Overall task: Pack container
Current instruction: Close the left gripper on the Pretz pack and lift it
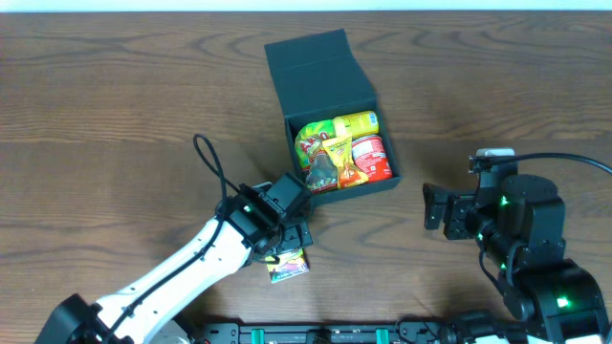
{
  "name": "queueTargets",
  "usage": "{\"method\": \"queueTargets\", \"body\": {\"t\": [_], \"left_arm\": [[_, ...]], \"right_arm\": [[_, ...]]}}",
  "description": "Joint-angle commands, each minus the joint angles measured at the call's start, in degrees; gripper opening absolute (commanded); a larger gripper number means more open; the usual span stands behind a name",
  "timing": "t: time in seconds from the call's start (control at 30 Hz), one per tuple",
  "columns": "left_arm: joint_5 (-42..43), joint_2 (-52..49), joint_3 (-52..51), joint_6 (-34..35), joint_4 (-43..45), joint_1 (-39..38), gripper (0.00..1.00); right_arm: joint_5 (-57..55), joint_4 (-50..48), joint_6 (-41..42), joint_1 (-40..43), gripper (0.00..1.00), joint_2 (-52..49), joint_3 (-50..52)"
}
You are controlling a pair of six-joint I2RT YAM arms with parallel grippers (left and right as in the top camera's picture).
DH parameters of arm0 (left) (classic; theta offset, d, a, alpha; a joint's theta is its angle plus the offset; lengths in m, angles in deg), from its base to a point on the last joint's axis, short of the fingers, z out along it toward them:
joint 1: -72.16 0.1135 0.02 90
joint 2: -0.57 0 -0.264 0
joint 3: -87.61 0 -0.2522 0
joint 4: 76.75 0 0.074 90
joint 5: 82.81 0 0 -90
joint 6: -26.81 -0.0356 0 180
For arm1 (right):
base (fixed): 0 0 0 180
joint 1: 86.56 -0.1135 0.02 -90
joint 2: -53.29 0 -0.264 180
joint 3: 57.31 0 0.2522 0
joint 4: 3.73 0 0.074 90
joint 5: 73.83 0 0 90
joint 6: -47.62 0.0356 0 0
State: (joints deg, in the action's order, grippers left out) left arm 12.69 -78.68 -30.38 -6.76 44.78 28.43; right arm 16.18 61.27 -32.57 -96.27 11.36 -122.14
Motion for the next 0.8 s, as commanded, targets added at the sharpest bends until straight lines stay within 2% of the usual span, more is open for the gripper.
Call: {"method": "queueTargets", "body": {"t": [0.0, 0.77], "left_arm": [[-2.3, -2.7, -0.3, 1.4, -0.1, -0.2, 0.95], [-4.5, -9.6, -0.4, 1.0, 4.7, -0.2, 0.95]], "right_arm": [[-0.2, 0.0, -0.7, 0.4, 0.99, 0.0, -0.6], [-0.2, 0.0, -0.7, 0.4, 0.99, 0.0, -0.6]]}}
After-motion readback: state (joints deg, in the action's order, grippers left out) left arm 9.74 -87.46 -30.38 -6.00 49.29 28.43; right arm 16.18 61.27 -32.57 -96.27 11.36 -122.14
